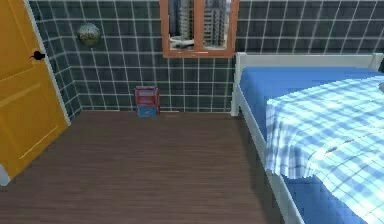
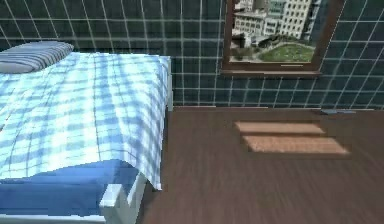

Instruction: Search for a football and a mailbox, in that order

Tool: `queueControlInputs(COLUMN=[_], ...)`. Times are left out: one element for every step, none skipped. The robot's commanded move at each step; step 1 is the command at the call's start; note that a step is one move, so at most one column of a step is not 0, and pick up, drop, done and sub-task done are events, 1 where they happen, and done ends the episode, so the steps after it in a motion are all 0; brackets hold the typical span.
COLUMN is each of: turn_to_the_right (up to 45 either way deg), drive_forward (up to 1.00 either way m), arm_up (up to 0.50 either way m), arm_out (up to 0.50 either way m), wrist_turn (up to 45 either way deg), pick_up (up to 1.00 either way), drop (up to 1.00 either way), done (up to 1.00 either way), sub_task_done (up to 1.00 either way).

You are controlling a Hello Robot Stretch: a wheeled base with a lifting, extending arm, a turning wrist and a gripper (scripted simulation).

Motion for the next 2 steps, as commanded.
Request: queueControlInputs(turn_to_the_right=[0.0,0.0], drive_forward=[1.0,0.95], arm_up=[0.0,0.0], arm_out=[0.0,0.0], wrist_turn=[0.0,0.0], pick_up=[0.0,0.0], drop=[0.0,0.0], done=[0.0,0.0], sub_task_done=[0.0,0.0])
